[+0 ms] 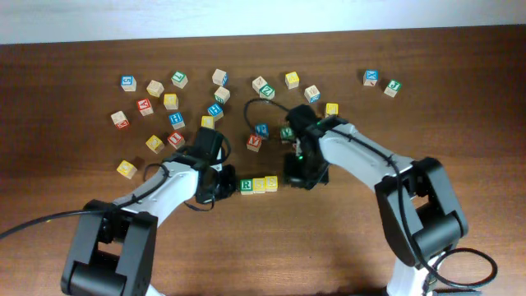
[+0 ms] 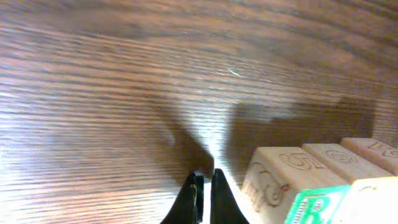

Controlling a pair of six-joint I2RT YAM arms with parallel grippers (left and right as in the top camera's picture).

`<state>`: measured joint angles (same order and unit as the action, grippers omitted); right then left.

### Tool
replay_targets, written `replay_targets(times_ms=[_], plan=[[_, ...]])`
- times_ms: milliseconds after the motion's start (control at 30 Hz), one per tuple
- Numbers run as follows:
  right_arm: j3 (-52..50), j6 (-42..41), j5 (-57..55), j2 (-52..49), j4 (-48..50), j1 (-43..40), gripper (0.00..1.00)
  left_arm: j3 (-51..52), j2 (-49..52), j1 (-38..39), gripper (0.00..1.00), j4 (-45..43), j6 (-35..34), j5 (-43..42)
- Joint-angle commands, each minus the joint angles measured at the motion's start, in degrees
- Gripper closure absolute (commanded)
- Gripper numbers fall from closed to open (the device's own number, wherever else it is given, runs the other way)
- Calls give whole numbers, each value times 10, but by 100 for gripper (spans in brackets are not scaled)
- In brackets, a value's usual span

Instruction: Spell out RSS

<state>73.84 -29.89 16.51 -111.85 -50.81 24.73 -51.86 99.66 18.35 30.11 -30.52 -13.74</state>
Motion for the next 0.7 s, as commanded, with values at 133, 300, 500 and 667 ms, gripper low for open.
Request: replay_targets(times_ms=[133,300,500,667], plan=[[78,36,11,-3,39,9,96,4,7,-88,49,17,32,22],[78,2,8,-28,70,58,96,4,7,-88,1,21,32,48],[77,-26,-30,-31,64,75,96,4,7,-88,1,19,32,47],[77,-26,-30,-31,52,90,96,4,7,-88,1,19,32,48]])
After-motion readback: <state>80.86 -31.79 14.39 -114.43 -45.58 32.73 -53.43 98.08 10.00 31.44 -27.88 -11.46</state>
